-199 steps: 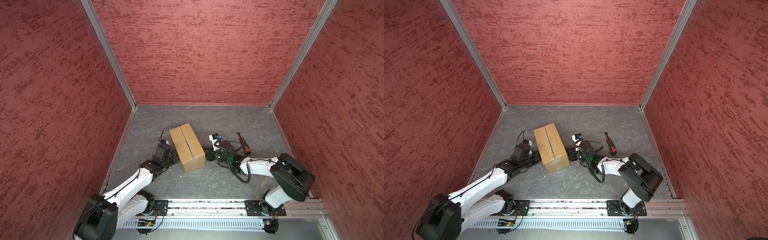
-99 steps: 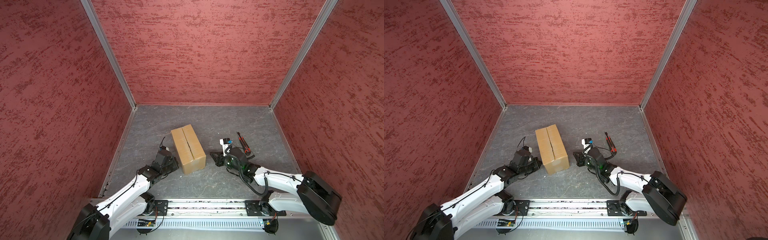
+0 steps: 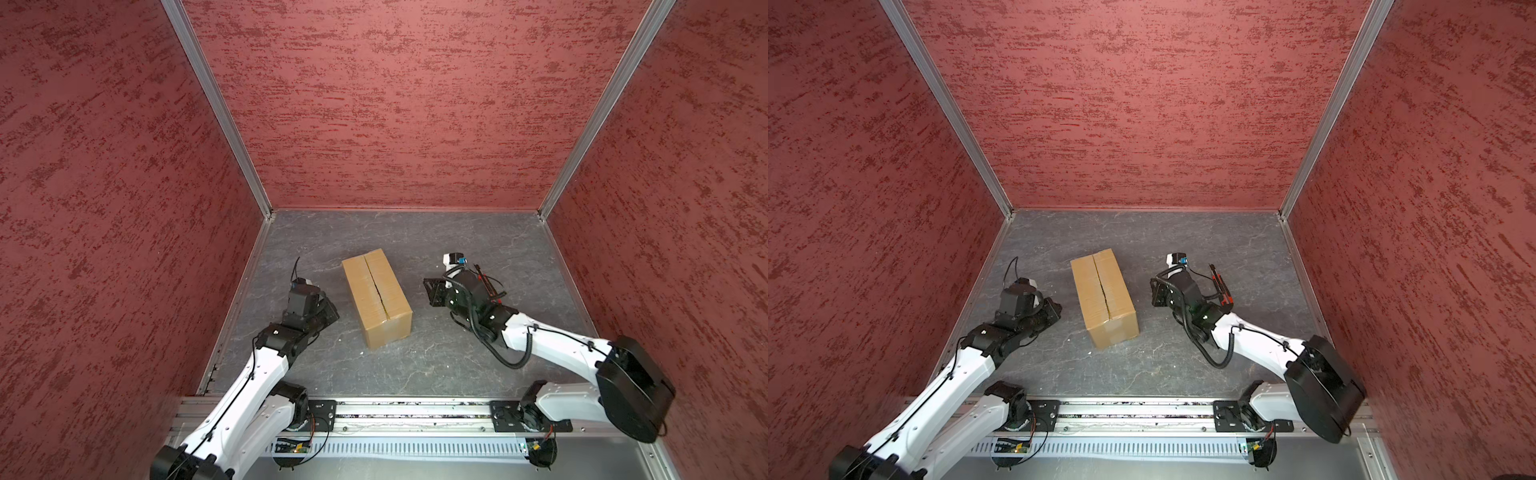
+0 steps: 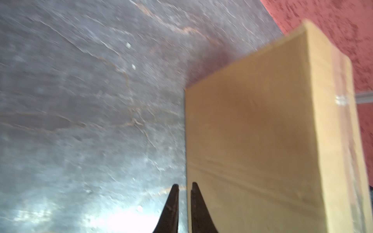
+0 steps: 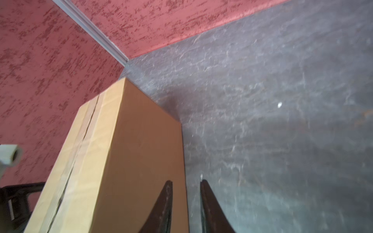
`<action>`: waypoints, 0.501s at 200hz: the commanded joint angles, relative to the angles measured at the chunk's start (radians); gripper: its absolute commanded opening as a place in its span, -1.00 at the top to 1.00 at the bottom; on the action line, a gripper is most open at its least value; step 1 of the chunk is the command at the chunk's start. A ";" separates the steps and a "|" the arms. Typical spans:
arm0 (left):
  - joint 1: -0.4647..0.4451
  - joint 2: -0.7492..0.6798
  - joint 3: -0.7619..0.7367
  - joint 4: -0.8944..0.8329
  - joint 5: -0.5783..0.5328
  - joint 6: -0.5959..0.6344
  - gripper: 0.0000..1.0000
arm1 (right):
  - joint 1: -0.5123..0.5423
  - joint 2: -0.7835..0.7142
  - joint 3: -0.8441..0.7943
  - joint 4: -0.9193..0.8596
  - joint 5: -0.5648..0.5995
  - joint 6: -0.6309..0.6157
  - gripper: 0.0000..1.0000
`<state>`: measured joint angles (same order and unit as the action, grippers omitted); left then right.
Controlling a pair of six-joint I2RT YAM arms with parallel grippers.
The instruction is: Unpack the express box
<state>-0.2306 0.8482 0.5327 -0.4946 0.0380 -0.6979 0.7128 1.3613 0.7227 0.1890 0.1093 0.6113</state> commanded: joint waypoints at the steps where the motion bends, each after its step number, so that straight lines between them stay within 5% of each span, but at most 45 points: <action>1: 0.040 0.066 0.024 0.065 0.059 0.066 0.74 | -0.022 0.098 0.095 0.000 -0.058 -0.049 0.51; 32: 0.008 0.122 0.000 0.144 0.103 0.031 0.76 | -0.032 0.259 0.236 0.009 -0.142 -0.099 0.54; 100: -0.174 0.117 -0.069 0.193 0.012 -0.075 0.78 | -0.032 0.414 0.340 0.050 -0.274 -0.086 0.56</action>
<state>-0.3710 0.9733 0.4732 -0.3397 0.0914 -0.7319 0.6834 1.7565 1.0428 0.1997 -0.0887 0.5167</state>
